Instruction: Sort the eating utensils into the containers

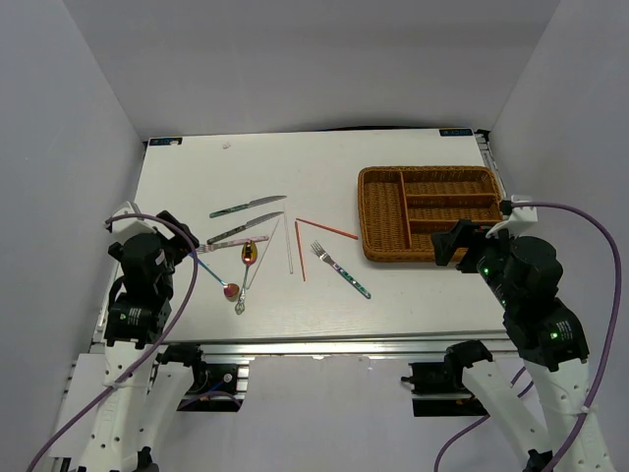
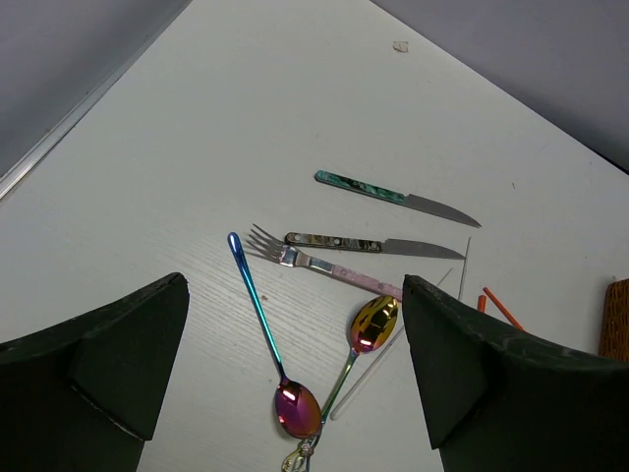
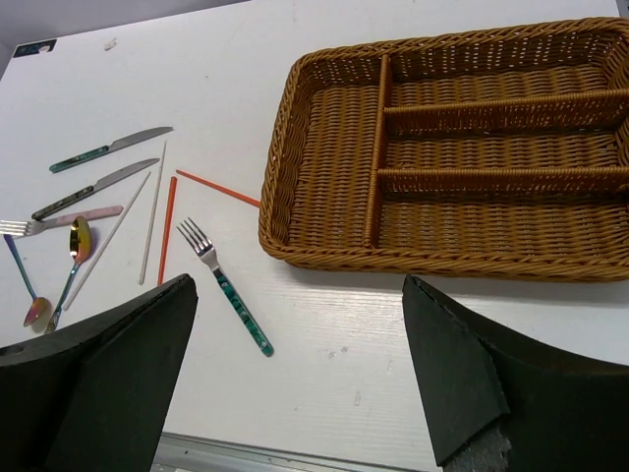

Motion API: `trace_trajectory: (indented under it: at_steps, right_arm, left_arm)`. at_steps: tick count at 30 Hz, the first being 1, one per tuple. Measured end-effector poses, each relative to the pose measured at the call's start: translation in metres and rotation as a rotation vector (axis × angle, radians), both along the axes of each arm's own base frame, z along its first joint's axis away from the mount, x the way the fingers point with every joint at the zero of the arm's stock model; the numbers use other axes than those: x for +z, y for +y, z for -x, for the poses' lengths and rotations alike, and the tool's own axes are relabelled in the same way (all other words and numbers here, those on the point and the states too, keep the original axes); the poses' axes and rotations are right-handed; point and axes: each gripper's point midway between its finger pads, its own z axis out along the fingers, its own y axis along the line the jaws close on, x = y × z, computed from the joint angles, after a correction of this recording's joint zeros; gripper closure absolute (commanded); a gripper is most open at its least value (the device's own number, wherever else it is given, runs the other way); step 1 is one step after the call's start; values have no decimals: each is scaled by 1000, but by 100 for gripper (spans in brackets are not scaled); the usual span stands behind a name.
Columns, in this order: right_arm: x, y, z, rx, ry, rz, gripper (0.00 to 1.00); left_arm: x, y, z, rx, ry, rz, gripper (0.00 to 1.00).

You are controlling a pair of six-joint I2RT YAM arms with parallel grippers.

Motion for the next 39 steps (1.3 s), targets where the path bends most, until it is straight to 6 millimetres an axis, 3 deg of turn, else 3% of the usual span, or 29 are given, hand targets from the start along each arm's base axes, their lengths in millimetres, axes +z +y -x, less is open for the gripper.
trace_trajectory:
  at_steps: [7, 12, 15, 19, 23, 26, 30, 33, 39]
  right_arm:
    - [0, 7, 1, 40, -2, -12, 11]
    - [-4, 32, -1, 157, 22, -58, 11]
    - [-17, 51, -16, 219, 106, -91, 11]
    - [-56, 87, -36, 261, 269, -55, 11]
    - [-112, 145, -34, 329, 431, 107, 11]
    - [-145, 173, -33, 338, 486, 216, 13]
    - [-183, 190, -44, 318, 538, 339, 19]
    - [-206, 194, -52, 337, 556, 416, 30]
    - [-241, 201, -53, 479, 597, 519, 39]
  left_arm:
    - [0, 1, 0, 6, -3, 2, 2]
    - [-4, 1, 1, 11, 4, 2, 2]
    - [-5, 2, 1, 13, 6, 2, 2]
    - [-5, 3, 1, 18, 6, 1, 2]
    - [-5, 3, 1, 23, 7, -1, 2]
    - [-6, 3, 0, 23, 11, -1, 2]
    - [-9, 3, -1, 23, 24, -3, 2]
    - [-9, 3, -1, 23, 26, -3, 2]
    - [-8, 3, -1, 22, 24, -2, 2]
